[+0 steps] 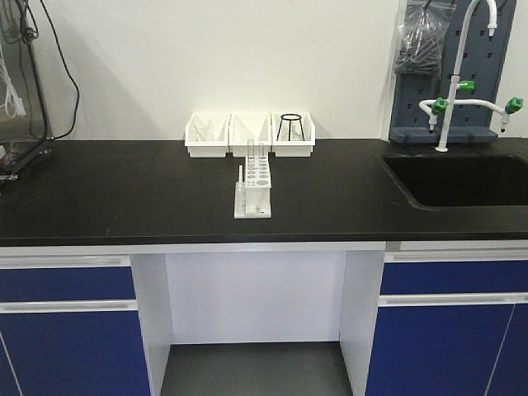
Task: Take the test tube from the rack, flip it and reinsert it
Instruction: 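Drive the base forward toward the white test-tube rack on the bench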
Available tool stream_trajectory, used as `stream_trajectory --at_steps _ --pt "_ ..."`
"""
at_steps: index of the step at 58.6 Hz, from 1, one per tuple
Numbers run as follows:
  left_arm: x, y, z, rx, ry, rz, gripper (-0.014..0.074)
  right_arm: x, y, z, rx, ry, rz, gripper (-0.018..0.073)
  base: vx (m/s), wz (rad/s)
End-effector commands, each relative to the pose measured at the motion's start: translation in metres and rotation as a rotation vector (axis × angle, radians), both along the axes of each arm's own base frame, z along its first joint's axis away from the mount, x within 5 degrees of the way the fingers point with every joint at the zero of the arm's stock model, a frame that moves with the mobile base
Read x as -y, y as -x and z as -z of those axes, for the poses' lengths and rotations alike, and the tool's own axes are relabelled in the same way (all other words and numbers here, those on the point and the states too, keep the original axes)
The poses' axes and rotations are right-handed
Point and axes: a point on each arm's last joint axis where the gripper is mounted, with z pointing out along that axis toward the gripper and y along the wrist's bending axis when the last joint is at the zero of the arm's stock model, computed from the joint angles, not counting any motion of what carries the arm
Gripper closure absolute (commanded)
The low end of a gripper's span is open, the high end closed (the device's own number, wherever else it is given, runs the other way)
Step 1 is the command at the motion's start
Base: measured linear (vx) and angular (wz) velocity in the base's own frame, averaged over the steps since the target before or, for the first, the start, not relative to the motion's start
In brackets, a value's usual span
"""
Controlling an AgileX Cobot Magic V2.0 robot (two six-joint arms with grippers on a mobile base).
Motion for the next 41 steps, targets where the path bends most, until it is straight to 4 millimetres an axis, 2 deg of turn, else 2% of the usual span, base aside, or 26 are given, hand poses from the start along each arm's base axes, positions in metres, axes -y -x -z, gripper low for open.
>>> stream_trajectory --at_steps 1,41 --pt "0.0013 0.0001 -0.0090 0.090 0.022 0.014 0.0602 -0.0010 -0.0003 -0.0067 0.085 0.014 -0.012 0.0570 0.00 0.00" --pt "0.0013 0.0001 -0.0090 0.090 0.022 0.014 0.0602 -0.0010 -0.0003 -0.0067 0.085 0.014 -0.012 0.0570 0.00 0.00"
